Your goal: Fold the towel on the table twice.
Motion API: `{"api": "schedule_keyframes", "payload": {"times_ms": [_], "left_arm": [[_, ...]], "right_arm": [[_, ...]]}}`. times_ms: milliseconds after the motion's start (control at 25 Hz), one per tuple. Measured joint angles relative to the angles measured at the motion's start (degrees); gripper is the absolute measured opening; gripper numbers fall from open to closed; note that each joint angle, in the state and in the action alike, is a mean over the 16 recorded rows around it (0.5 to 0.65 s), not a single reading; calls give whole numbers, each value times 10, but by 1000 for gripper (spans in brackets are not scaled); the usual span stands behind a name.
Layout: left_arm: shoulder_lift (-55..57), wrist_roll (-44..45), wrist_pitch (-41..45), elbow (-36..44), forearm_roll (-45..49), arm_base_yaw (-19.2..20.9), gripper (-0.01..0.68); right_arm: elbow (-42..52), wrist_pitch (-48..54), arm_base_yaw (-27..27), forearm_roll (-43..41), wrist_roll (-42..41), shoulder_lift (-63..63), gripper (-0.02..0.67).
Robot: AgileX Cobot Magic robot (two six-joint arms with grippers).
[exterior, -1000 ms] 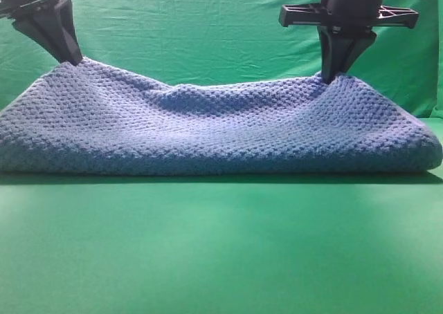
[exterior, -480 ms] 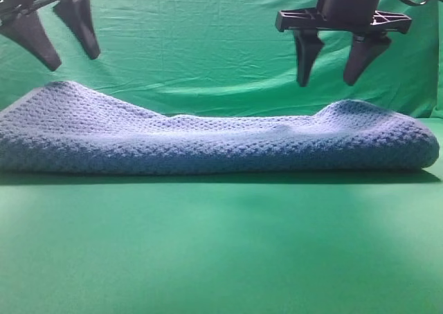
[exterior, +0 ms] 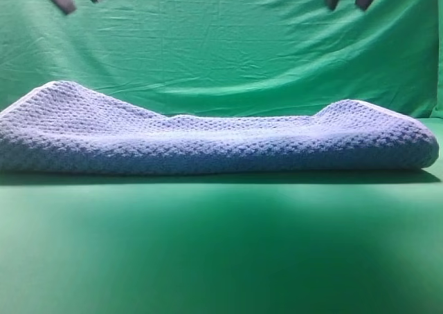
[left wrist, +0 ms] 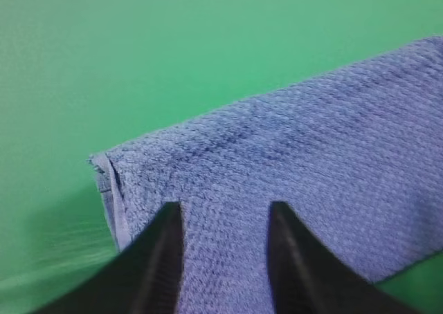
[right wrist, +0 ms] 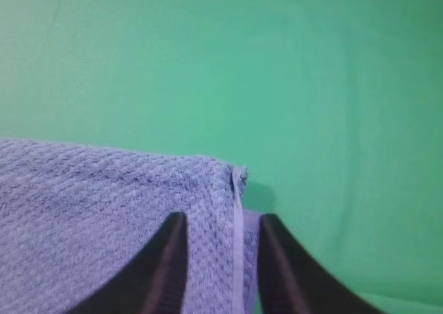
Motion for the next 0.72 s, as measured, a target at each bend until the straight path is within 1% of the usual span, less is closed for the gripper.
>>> {"api": "schedule_keyframes", "payload": {"times_ms": [200,280,360,440,520,720], "left_arm": [[-29,6,75,-60,-6,0,148],[-50,9,95,-74,-9,0,81],[-76,13,106,-77,-11,0,33],[-109,18,106,-67,-14,0,9],[-149,25,98,-45,-17,0,0],[-272,46,60,47,-20,0,0]], "right_arm": [[0,65,0,0,-3,-83,141],[0,92,0,0,-5,-117,80],[0,118,0,1,-7,-151,36],[1,141,0,1,-10,-184,11],[5,160,0,2,-13,-218,2],[37,184,0,3,-22,-302,0]]}}
